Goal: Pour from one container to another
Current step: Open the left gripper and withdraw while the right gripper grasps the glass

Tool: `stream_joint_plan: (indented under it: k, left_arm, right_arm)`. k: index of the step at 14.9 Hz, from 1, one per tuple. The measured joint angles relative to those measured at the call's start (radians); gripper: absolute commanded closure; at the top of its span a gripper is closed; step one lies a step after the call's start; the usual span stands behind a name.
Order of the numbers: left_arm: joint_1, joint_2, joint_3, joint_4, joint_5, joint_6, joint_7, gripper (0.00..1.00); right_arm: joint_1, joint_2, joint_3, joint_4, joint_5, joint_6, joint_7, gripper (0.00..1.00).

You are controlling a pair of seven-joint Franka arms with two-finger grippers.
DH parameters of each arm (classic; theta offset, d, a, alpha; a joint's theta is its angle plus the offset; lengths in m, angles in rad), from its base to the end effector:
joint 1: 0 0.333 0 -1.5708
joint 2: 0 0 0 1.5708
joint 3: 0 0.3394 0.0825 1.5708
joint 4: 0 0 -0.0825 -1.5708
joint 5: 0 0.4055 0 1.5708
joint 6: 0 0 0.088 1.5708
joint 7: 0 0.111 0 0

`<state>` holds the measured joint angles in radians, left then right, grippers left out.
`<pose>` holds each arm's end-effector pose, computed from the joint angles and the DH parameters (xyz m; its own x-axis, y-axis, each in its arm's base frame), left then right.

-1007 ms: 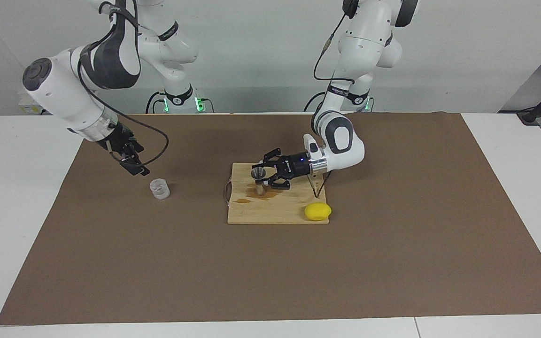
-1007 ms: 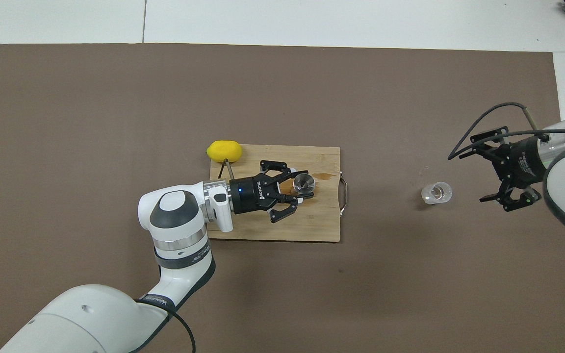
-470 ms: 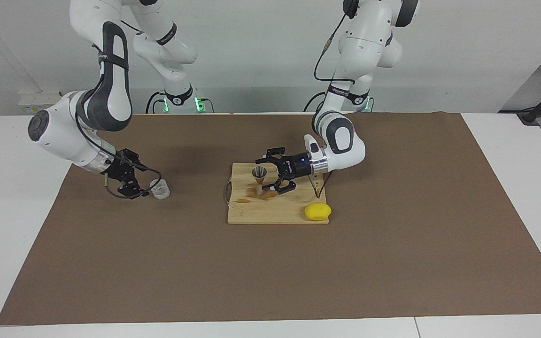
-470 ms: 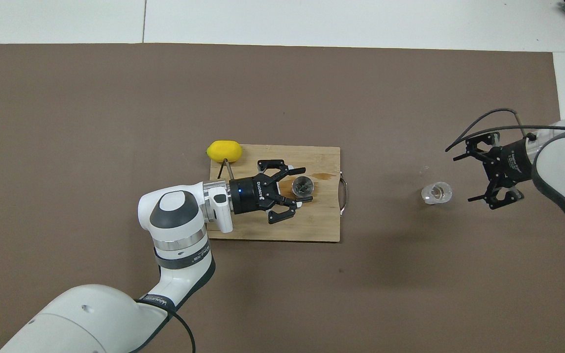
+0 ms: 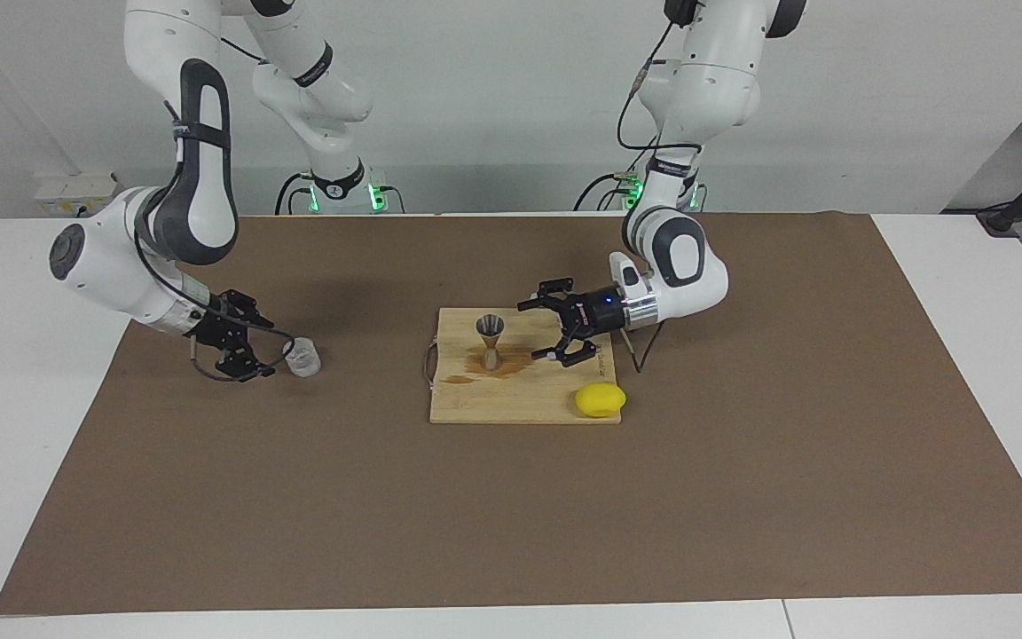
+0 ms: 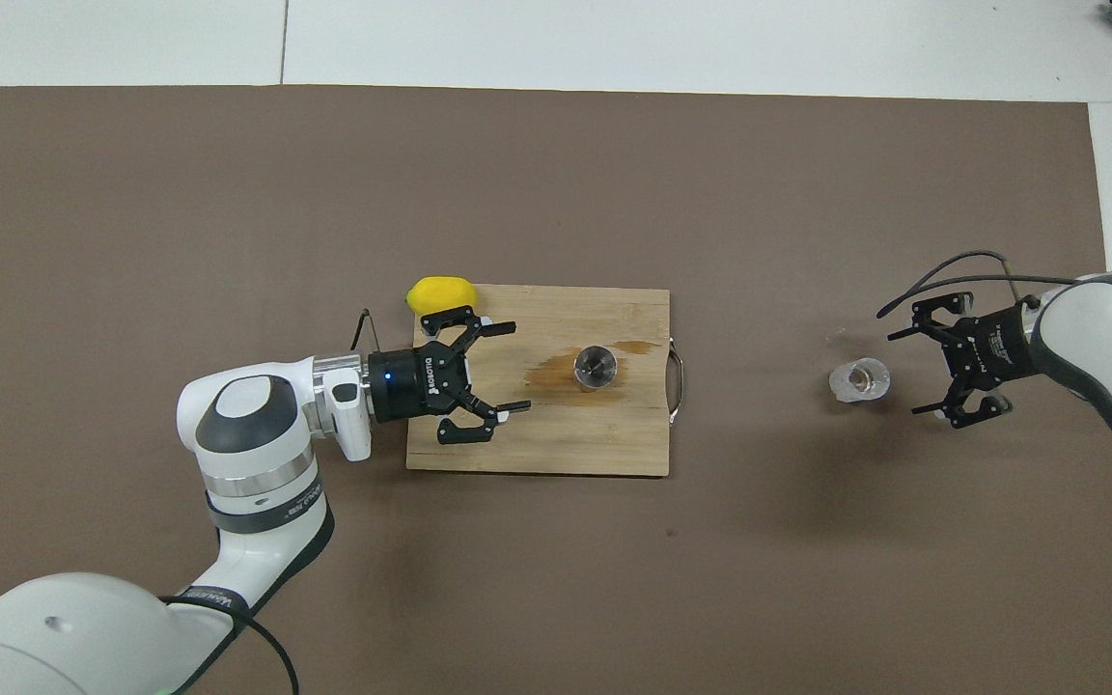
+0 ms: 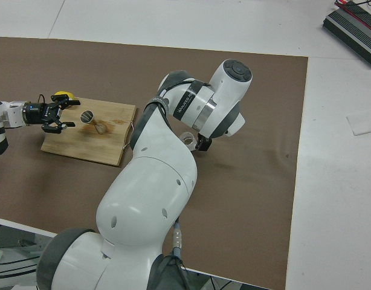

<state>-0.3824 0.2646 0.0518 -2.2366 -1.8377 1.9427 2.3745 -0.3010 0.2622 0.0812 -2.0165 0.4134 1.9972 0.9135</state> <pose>0.5119 -0.2488 0.2756 0.1537 -0.1404 0.9781 -0.9832 -0.1209 0.1371 0.5780 -0.1037 0.3125 0.1772 -0.8781 -0.4445 -0.9746 -0.2193 0.0446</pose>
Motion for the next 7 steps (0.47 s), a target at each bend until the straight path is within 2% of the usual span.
stream_joint_plan:
  k: [3, 7]
  left_arm:
    - [0.109, -0.022, 0.003, -0.021, 0.166, -0.064, 0.0, 0.0]
    - [0.295, -0.035, 0.007, -0.014, 0.461, -0.17, 0.001, 0.0]
  right_arm:
    - [-0.002, 0.044, 0.002, -0.004, 0.068, 0.011, -0.038, 0.0]
    - [0.015, 0.05, 0.009, -0.024, 0.097, 0.024, -0.041, 0.0]
